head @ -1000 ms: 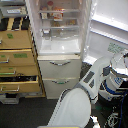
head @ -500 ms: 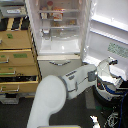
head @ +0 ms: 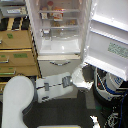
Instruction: Opening the fridge
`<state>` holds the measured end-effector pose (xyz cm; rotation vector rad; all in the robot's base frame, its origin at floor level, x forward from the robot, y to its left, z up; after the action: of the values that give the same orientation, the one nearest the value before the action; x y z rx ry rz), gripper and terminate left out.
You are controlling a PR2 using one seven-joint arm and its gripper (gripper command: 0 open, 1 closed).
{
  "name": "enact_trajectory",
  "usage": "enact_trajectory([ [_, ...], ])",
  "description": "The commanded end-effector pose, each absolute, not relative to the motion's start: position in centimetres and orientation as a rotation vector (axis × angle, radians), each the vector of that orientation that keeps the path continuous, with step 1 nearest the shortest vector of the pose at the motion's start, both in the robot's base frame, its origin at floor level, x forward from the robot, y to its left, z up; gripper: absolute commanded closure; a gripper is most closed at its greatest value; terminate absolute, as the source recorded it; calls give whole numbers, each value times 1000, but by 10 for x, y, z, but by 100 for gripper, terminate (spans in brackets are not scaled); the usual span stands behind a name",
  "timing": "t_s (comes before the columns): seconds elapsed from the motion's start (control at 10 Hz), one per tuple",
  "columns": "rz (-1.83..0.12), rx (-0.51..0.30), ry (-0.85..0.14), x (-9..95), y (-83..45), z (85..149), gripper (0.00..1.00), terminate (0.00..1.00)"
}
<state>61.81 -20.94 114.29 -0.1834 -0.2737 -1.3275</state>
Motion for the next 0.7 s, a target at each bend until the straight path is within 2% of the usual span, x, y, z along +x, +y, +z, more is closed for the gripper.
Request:
enact_trajectory([
  [0.1,-601,-160,-196,561,199,948,0,0],
  [0.5,-476,-141,-145,491,262,903,0,0],
  [0.7,-339,-246,-258,485,296,904,0,0],
])
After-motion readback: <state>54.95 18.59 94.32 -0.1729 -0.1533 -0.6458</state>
